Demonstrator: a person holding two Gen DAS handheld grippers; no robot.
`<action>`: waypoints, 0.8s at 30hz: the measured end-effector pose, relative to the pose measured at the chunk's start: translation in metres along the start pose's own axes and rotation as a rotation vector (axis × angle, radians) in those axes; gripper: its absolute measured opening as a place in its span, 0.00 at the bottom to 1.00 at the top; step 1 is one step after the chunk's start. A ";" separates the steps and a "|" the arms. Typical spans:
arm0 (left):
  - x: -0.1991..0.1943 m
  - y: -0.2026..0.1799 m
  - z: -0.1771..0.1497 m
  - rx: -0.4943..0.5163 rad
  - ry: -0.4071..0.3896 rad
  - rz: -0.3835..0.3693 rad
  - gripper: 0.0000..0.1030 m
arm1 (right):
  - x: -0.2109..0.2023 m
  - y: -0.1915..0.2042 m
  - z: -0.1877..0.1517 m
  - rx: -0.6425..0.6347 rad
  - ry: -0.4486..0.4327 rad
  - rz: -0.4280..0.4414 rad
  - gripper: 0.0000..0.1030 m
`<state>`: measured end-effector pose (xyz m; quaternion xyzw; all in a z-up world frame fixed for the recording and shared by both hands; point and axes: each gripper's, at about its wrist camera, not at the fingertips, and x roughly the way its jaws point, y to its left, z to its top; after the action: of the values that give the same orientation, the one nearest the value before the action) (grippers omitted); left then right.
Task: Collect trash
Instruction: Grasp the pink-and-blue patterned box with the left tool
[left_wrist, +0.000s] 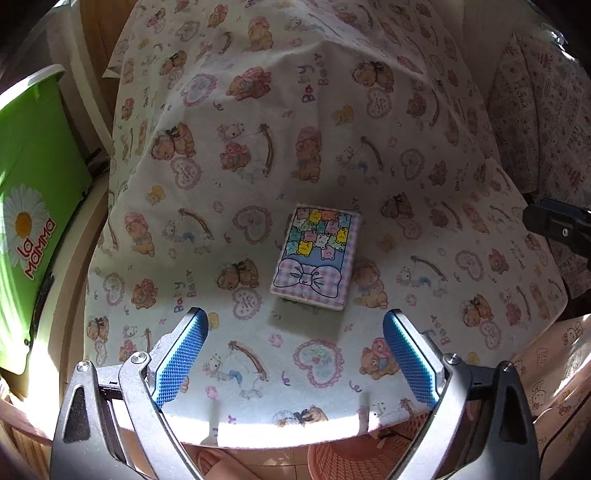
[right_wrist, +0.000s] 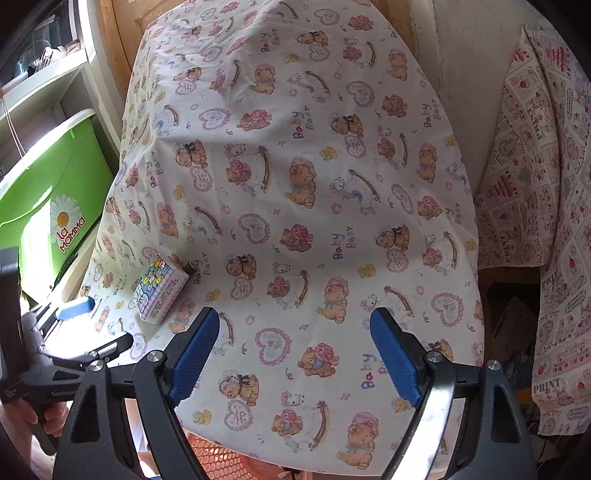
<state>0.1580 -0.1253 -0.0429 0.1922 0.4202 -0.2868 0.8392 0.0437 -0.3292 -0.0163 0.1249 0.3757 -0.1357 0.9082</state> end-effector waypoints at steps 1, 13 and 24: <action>0.005 0.001 0.006 -0.002 0.005 -0.024 0.88 | 0.001 0.001 0.000 -0.005 0.003 0.000 0.83; 0.057 0.013 0.039 -0.207 0.083 -0.111 0.77 | 0.006 -0.002 0.003 0.005 0.014 0.005 0.83; 0.072 0.027 0.042 -0.254 0.169 -0.163 0.57 | 0.006 0.000 0.000 -0.022 0.018 -0.019 0.83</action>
<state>0.2347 -0.1517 -0.0757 0.0733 0.5365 -0.2814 0.7922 0.0479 -0.3305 -0.0202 0.1124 0.3864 -0.1388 0.9049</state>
